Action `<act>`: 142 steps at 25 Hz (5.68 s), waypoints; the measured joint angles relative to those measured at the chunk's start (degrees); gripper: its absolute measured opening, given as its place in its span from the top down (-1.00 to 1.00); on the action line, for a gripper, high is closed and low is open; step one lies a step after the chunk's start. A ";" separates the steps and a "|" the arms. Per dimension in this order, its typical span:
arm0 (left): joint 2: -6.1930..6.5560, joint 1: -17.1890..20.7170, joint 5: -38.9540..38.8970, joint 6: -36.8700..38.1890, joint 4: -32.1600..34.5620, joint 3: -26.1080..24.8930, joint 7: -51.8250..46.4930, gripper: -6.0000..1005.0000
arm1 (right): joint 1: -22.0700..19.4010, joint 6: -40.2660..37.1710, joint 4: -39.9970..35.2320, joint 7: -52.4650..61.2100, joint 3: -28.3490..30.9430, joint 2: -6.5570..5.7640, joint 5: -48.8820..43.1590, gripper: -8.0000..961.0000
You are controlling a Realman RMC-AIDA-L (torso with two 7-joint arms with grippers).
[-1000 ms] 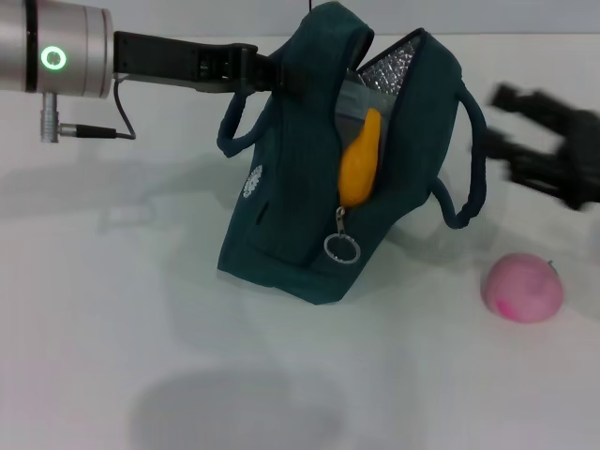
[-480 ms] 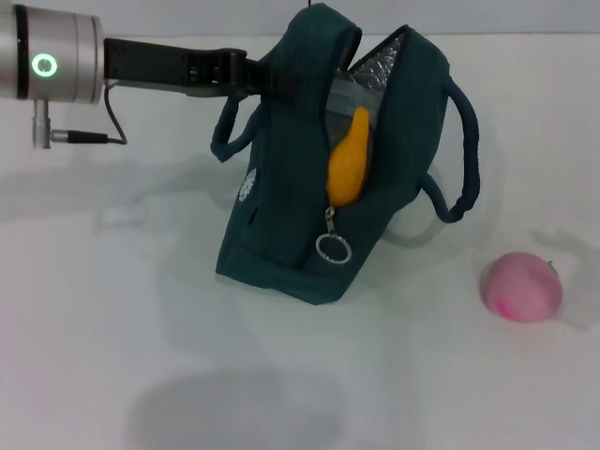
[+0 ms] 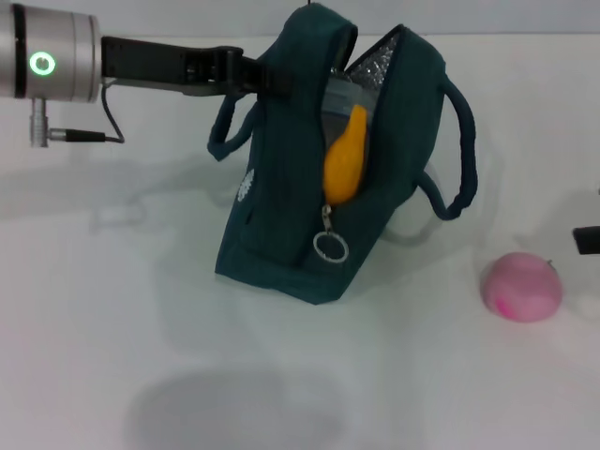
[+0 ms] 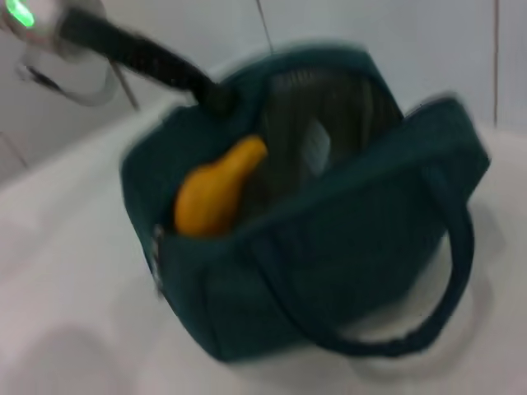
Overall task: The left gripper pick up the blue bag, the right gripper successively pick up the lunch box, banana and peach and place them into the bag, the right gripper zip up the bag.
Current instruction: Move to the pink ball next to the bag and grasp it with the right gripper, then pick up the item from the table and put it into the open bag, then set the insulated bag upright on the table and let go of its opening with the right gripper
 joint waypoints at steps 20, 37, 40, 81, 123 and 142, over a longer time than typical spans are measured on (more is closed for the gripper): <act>0.08 -0.36 0.01 -0.50 -0.14 -1.12 0.51 0.88 | 18.77 2.53 9.87 19.65 -23.11 0.88 -29.33 -0.62; 0.09 -0.37 0.01 -0.49 -0.14 -1.13 0.96 0.88 | 21.29 11.63 20.45 18.29 -29.44 1.00 -30.09 -0.58; 0.08 -0.33 0.01 -0.50 -0.13 -1.13 1.08 0.88 | 21.64 11.86 21.57 18.01 -29.45 1.01 -30.11 -0.57; -0.45 -1.03 0.01 0.04 -0.14 -1.03 0.75 0.88 | 22.69 19.17 48.62 -39.45 -1.83 0.90 21.15 0.69; -0.51 -1.03 -0.17 0.03 -0.13 -1.04 1.02 0.88 | 27.78 22.06 49.71 -25.64 -10.38 0.78 10.17 0.55; -0.62 -0.92 -0.73 0.02 -1.15 -1.04 1.14 0.88 | 13.37 17.99 36.70 -31.03 -7.72 0.88 21.20 -0.81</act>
